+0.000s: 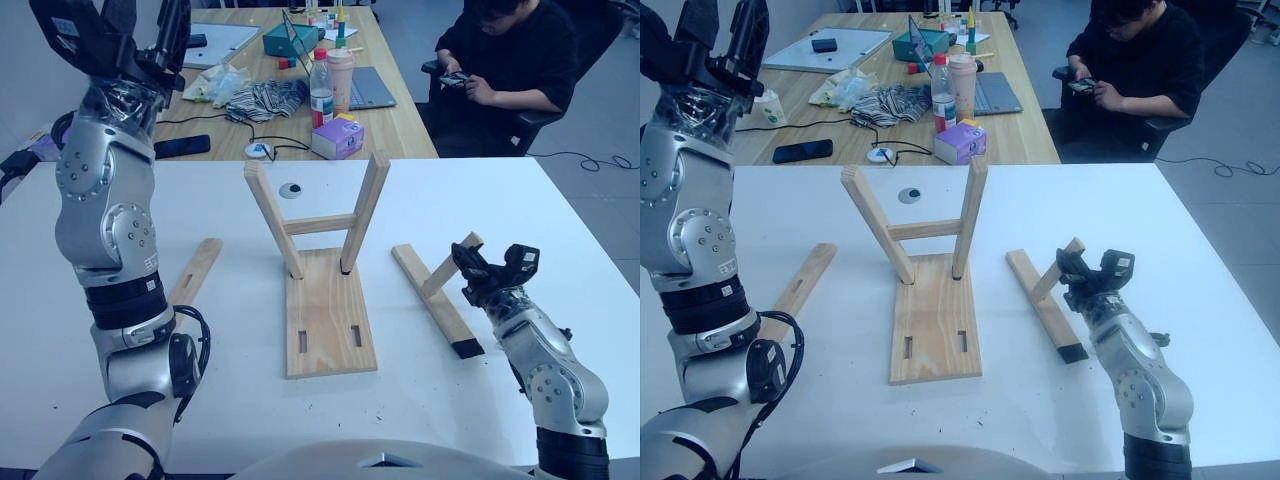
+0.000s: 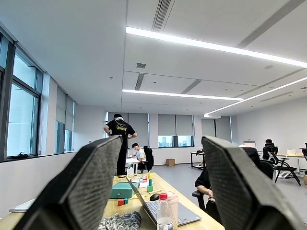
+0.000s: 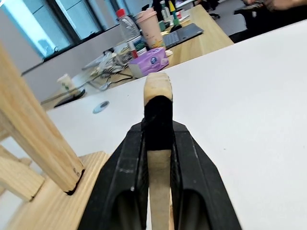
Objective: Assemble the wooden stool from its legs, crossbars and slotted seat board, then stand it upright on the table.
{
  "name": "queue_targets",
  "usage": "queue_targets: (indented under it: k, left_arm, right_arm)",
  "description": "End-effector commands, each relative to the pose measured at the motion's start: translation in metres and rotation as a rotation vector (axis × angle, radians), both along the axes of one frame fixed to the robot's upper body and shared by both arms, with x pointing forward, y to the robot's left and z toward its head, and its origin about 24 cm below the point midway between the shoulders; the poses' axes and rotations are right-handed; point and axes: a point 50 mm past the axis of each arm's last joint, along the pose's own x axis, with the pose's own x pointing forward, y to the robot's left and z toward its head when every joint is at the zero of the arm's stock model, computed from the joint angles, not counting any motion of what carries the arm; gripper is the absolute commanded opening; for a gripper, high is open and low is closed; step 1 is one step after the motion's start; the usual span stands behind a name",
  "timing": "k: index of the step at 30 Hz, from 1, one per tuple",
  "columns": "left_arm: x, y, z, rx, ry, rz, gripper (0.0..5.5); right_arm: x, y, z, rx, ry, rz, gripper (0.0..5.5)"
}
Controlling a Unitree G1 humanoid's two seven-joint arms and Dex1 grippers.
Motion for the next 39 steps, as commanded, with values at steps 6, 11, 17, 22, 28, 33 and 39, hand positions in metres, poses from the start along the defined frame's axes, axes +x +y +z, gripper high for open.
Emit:
queue_targets:
  k: [6,11,17,22,28,33,39]
  left_arm:
    - [-0.004,-0.012,-0.001,0.035,0.013,-0.059,3.05]
    - [-0.003,-0.012,-0.001,0.026,0.023,-0.066,3.05]
    - [-0.004,-0.02,0.0,0.037,0.019,-0.1,3.05]
    - [-0.005,-0.022,0.002,0.031,0.014,-0.108,3.05]
    - [-0.004,-0.021,0.0,0.032,0.017,-0.106,3.05]
    - [-0.006,-0.02,0.0,0.028,0.019,-0.101,3.05]
    - [-0.006,-0.019,0.0,0.028,0.02,-0.095,3.05]
  right_arm:
    - [0.007,-0.004,0.008,0.032,-0.028,-0.013,0.4]
    - [0.007,-0.003,0.008,-0.023,-0.046,0.002,0.4]
    - [0.005,-0.006,0.004,-0.088,-0.06,-0.001,0.4]
    - [0.006,-0.007,0.003,-0.106,-0.073,-0.007,0.4]
    - [0.002,-0.011,-0.013,-0.133,-0.026,0.002,0.4]
    - [-0.004,-0.013,-0.03,-0.175,-0.006,0.025,0.4]
    - [-0.019,-0.005,-0.061,-0.314,0.009,0.136,0.4]
